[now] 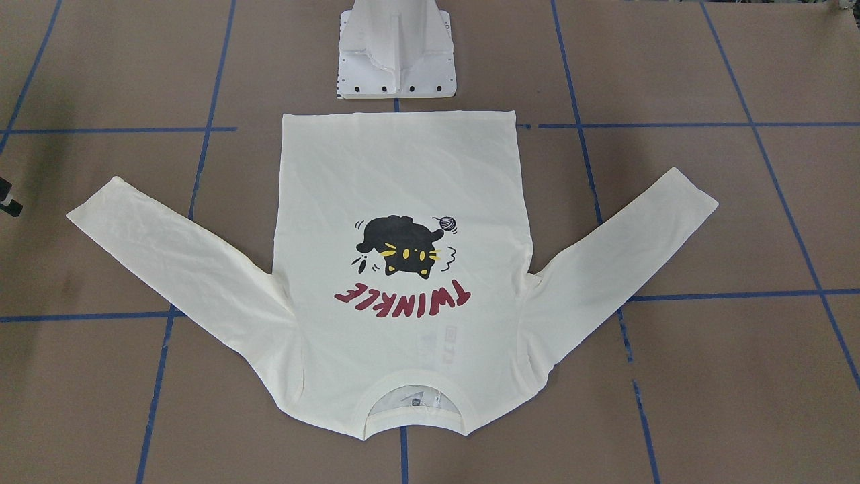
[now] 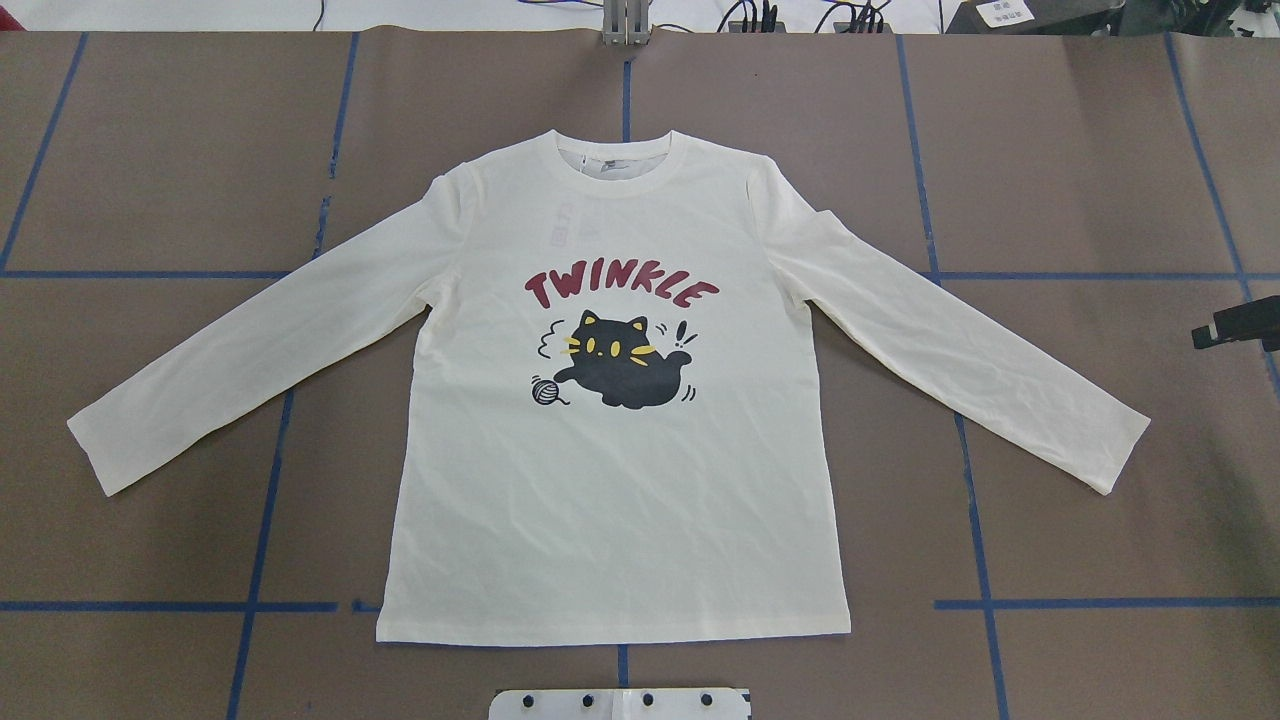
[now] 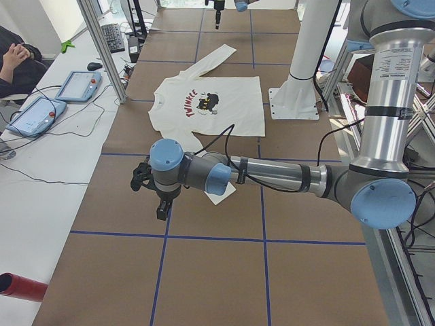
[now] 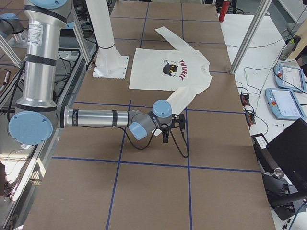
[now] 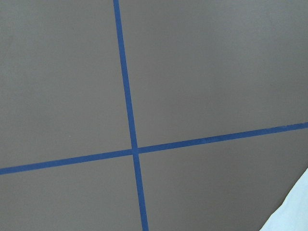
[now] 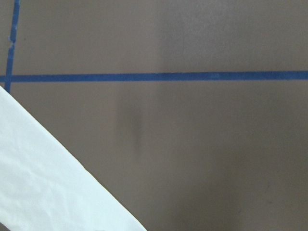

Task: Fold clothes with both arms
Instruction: 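Move the right gripper down to the cuff of the sleeve nearest it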

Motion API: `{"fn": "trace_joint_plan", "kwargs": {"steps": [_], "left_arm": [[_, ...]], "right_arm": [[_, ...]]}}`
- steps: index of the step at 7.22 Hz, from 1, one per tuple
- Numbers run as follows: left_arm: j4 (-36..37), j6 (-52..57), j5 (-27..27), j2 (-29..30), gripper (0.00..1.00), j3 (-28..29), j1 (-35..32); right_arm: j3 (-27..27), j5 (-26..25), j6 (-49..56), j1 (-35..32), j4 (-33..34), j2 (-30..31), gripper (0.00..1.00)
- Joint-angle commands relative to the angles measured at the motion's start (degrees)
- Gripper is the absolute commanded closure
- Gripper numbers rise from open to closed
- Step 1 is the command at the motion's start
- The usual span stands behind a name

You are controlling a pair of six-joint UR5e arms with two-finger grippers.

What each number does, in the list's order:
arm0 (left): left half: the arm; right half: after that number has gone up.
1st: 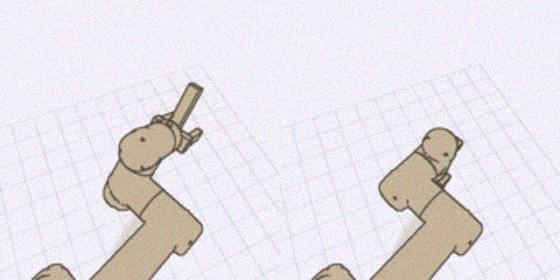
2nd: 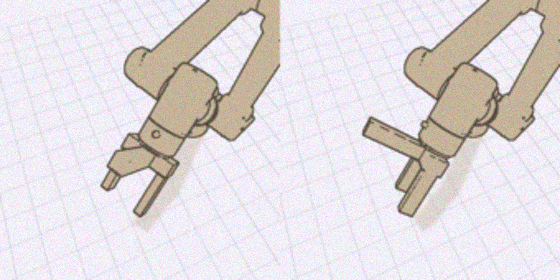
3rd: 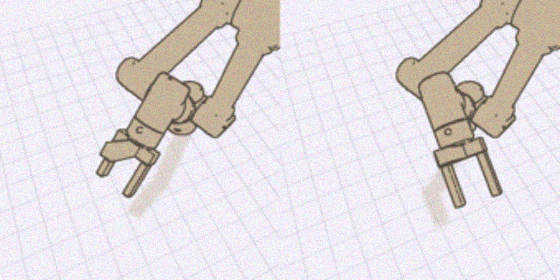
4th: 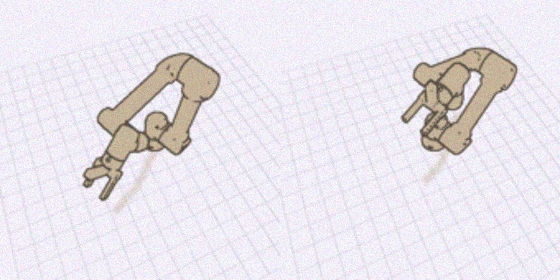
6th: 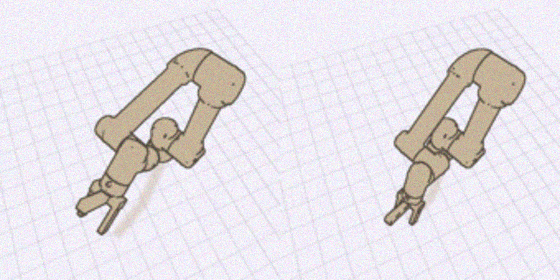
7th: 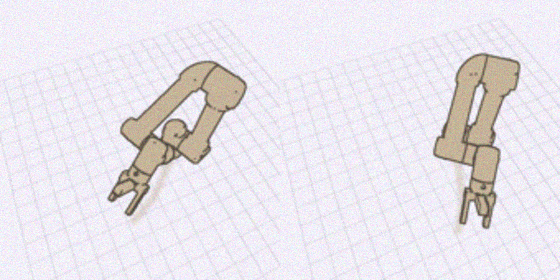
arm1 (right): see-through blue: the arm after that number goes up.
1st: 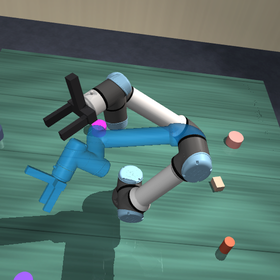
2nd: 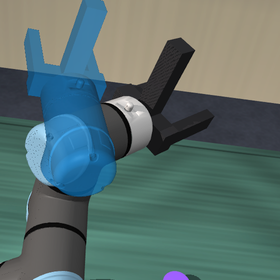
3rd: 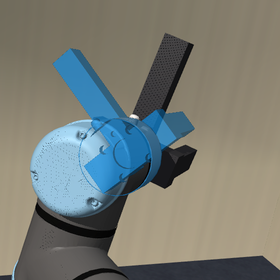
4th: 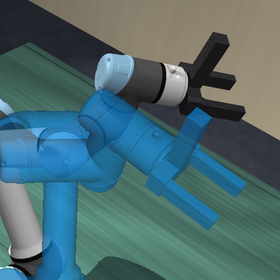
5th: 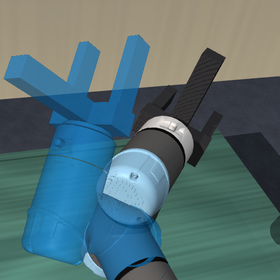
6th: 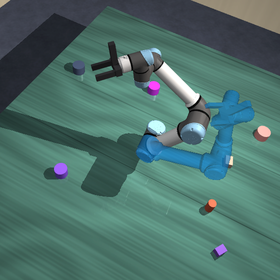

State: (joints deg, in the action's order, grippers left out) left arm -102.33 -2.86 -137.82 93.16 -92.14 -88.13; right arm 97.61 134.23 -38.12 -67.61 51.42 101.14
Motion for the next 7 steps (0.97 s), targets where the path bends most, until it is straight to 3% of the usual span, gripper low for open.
{"fn": "trace_joint_plan", "kwargs": {"steps": [1, 2, 3, 7], "left_arm": [[-4.6, 0.2, 0.8, -1.0, 0.00, 1.1, 0.2], [-4.8, -0.1, 0.6, -1.8, 0.00, 1.4, 0.2], [-4.9, 0.1, 0.4, -2.2, 0.00, 2.5, 0.2], [-5.0, 0.2, 0.1, -2.3, 0.00, 2.8, 0.2]], "right_arm": [[4.3, -4.8, -3.8, 6.1, -0.4, 4.1, 0.00], [4.4, -10.6, -9.6, 13.1, -2.9, 3.6, 0.00], [3.8, -12.0, -13.7, 17.0, -6.3, 3.4, 0.00], [-0.8, -12.2, -15.1, 18.7, -7.6, 0.9, 0.00]]}}
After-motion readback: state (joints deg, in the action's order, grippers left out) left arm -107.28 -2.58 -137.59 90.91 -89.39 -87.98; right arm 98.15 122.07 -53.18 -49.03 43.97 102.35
